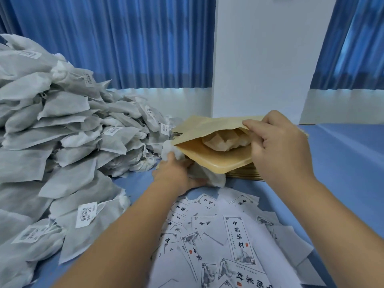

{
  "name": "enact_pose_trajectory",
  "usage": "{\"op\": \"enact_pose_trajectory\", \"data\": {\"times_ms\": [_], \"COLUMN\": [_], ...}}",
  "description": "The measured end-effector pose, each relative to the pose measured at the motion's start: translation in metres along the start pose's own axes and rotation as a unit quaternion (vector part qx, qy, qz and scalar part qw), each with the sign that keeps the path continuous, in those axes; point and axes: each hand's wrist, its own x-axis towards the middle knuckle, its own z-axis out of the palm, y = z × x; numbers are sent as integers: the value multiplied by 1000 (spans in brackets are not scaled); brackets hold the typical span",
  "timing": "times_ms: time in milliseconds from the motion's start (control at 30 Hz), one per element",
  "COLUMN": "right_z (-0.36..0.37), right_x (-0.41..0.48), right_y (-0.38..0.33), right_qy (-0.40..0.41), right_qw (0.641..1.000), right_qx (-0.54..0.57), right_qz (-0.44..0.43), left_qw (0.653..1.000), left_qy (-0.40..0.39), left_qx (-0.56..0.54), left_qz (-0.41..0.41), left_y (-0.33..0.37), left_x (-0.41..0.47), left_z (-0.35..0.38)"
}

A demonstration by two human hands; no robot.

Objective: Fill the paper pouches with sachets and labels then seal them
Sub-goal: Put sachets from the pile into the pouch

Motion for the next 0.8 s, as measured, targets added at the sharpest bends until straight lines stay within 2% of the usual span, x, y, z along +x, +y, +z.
{"op": "enact_pose_trajectory", "data": {"times_ms": [133,300,400,533,600,700,800], "right_z": [-1,-4,-6,-6,-5,-4,-4], "right_x": [1,4,5,3,2,0,1], "right_y": [1,3,4,2,1,-1,-3], "right_qy": [-2,-2,6,3,-2,-12,-19], "right_qw": [1000,1000,1000,1000,1000,1000,999], "right_qx": [9,10,16,20,23,18,15], "right_qz": [4,15,16,15,15,21,23], "left_qw": [1000,995,990,968,944,893,873], "left_qy": [0,37,80,69,113,228,331], "left_qx": [10,96,64,-14,-73,-147,-130], "left_qz": [-21,18,94,243,303,359,334], "left_y": [1,-6,-19,-34,-30,-10,19], "left_x": [2,-18,-45,-97,-120,-138,-140], "left_z": [-6,-19,-34,-62,-73,-79,-76]}}
